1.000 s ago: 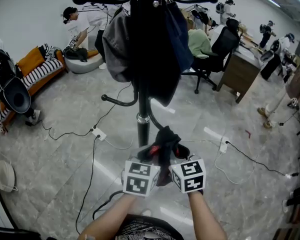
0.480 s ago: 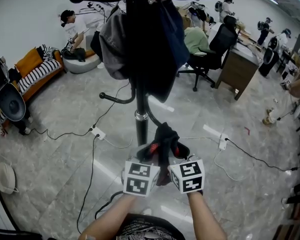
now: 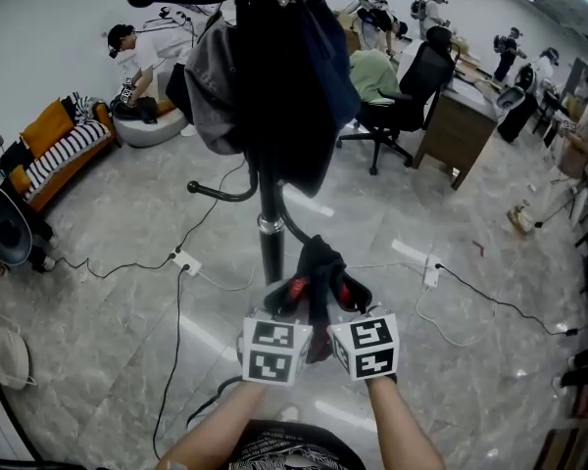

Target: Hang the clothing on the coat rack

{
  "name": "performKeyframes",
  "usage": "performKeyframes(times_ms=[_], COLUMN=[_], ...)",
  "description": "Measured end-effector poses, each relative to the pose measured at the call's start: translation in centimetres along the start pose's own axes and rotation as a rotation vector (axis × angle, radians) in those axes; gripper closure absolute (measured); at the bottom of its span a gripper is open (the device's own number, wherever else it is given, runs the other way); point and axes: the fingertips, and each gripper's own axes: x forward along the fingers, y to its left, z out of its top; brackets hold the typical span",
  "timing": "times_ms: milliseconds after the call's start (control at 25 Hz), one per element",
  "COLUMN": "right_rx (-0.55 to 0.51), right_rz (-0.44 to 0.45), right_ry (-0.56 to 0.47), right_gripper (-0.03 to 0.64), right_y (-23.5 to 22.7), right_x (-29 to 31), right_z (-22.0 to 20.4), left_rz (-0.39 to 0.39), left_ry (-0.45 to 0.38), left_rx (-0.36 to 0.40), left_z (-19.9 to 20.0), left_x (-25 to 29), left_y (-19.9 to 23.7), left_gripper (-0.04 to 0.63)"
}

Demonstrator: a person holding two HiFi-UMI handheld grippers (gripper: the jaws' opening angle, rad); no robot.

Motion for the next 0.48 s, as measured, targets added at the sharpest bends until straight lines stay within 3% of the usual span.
performKeyframes(times_ms=[480], right_rx=[0.009], right_rz=[-0.09], right_ry=[0.016], right_gripper=[0.508], right_y=[0.0], right_x=[-1.4], right_z=[-0.4], left_rz=[-0.088], left_ry=[0.003], left_rx=[0.026], left_z=[-0.1], left_x=[-1.1], left_y=[-0.9], left_gripper=[0.488])
